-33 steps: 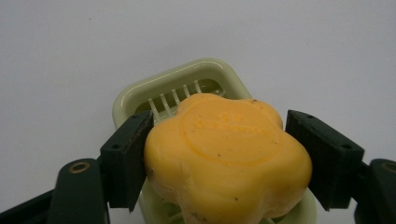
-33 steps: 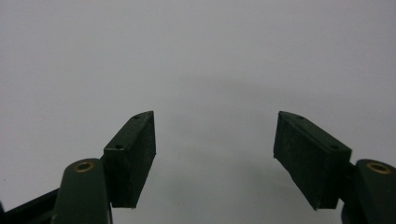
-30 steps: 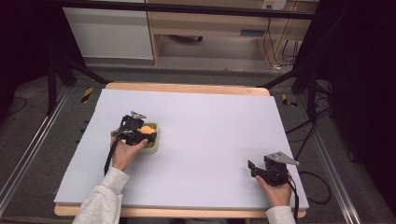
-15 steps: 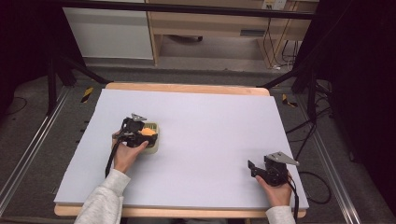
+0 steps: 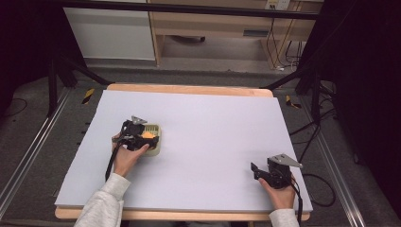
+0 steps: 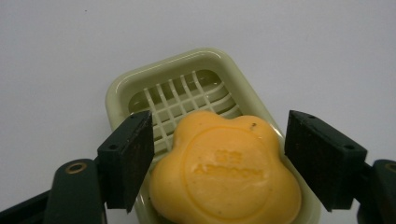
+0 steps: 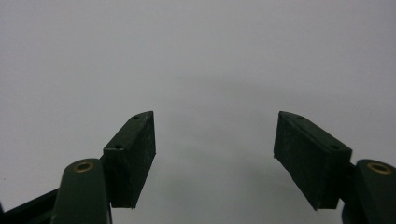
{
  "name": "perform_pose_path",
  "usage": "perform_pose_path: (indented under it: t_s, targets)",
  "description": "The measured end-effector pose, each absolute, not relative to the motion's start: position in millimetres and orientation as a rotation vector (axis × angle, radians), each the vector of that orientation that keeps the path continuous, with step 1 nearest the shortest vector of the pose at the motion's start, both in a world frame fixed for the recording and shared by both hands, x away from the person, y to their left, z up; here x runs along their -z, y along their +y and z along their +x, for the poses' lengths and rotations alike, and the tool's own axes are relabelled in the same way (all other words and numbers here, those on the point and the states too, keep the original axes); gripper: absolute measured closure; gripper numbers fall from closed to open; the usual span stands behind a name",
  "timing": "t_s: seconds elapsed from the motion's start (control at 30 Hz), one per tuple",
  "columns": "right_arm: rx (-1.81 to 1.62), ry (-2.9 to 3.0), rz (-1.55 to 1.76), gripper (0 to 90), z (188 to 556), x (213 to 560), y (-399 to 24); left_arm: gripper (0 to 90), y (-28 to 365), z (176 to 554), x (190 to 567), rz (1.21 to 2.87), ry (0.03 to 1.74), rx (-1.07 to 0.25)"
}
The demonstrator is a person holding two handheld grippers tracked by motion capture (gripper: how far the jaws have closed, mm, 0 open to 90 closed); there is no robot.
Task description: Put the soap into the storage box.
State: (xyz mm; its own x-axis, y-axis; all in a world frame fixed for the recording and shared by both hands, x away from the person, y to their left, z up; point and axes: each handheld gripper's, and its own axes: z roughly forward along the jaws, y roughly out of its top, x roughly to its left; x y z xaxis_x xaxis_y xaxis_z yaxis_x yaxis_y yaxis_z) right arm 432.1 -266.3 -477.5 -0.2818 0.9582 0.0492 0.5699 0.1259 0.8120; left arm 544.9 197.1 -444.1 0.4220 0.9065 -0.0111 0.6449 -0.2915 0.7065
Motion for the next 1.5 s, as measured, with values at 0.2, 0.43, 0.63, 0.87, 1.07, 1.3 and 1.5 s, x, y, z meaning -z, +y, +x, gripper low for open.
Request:
perform_pose_path:
  t_s: [0.2,0.43,0.63,0.87,1.07,1.3,1.5]
  targets:
    - [-1.023,1.916,1.466,29.5,433,478,-266,21.0,199,538,437,2.042,1.286,-0.541]
    - [-1.019,1.922,1.474,28.7,434,479,-267,20.5,203,527,431,2.038,1.241,-0.539]
    - [-1.024,1.916,1.487,28.1,433,480,-267,21.3,212,515,430,2.021,1.215,-0.544]
    - [-1.018,1.912,1.497,27.0,434,481,-269,23.3,223,497,429,2.004,1.188,-0.568]
    - [-1.000,1.914,1.508,26.2,434,483,-271,23.6,235,485,433,1.992,1.191,-0.584]
    - [-0.991,1.913,1.532,25.8,433,484,-273,23.6,255,475,440,1.951,1.229,-0.598]
    - [-0.988,1.911,1.536,26.4,432,484,-274,25.6,277,468,454,1.947,1.280,-0.618]
